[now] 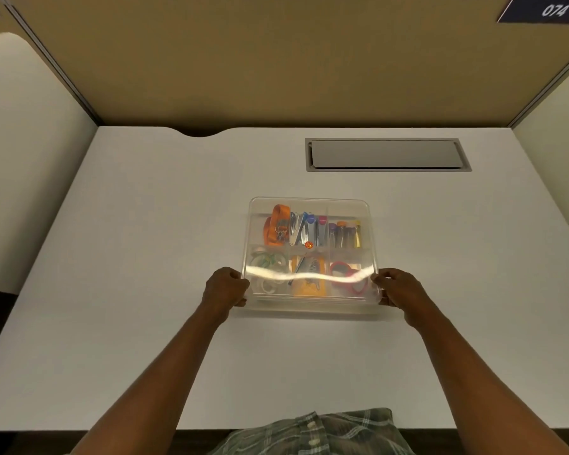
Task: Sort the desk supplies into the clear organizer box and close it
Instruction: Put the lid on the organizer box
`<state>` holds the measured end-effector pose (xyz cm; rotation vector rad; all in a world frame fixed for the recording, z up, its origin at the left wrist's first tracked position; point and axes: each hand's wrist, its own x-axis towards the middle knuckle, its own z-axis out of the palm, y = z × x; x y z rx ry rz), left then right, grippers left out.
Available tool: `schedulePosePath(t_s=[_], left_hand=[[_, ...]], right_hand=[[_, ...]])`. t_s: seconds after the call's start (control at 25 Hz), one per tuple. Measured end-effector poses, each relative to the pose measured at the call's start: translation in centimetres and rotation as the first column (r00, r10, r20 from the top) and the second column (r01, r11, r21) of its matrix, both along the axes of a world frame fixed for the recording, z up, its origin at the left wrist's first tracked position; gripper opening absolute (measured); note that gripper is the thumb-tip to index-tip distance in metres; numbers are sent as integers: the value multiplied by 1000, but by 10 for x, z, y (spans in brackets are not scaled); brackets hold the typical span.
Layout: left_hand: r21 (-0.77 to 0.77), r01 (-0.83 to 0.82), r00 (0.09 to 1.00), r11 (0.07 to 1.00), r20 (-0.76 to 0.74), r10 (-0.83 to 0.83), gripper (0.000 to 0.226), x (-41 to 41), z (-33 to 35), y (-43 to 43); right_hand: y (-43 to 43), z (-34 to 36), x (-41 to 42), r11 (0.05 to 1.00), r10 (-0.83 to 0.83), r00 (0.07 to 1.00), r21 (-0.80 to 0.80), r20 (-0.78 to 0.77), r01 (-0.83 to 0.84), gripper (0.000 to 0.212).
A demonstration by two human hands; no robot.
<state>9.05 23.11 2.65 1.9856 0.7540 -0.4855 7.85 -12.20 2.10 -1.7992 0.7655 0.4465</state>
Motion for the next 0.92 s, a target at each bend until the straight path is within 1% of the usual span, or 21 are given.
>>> schedulePosePath(t_s=[0.08,0.12,0.2,0.28,0.36,0.44,0.56,0.64,0.68,0.72,0.76,0.8,0.84,0.88,0.92], left_hand=[[-131,7,998,991,-65,-15,7,-1,4,4],[-173,10,996,985,-87,-25,9,-2,7,5],[-236,-10,994,972,-110,-16,15,-2,11,8],[-258,-27,993,966,-117,-4,14,-2,12,10],[-249,-38,992,968,-123,7,15,-2,9,10],[-211,-34,992,977,-126,8,16,0,7,7],[-95,28,993,995,-113,-39,14,3,4,0],[-52,73,990,996,-119,-79,14,3,2,0],[-16,115,986,993,-119,-116,21,2,1,0],[41,185,977,982,-116,-179,40,1,1,-1],[102,272,959,957,-112,-260,66,0,-1,-2],[158,349,936,924,-105,-336,93,-1,-3,-6],[201,406,914,891,-98,-394,116,-3,-6,-12],[230,448,894,864,-98,-438,132,-6,-7,-20],[257,478,878,840,-107,-467,143,-9,-10,-27]], right_hand=[[-8,3,-7,997,55,997,64,-59,-51,13],[-11,5,-11,992,66,994,112,-84,-56,16],[-13,6,-16,980,48,993,199,-112,-25,21],[-12,6,-19,969,6,993,246,-120,24,22],[-11,5,-20,967,-16,992,252,-128,48,23],[-9,6,-20,973,-11,992,226,-127,39,23],[-6,9,-17,990,23,992,139,-121,-6,25],[-4,11,-15,997,63,988,64,-144,-54,28],[-3,13,-15,996,85,984,21,-155,-83,32],[-1,14,-15,992,120,981,-27,-154,-126,40],[3,14,-15,975,187,972,-91,-139,-201,54],[9,13,-15,939,281,952,-170,-118,-298,73],[15,11,-15,884,379,919,-253,-107,-394,93],[23,7,-15,835,446,889,-309,-103,-454,111],[31,3,-16,812,474,873,-328,-113,-483,126]])
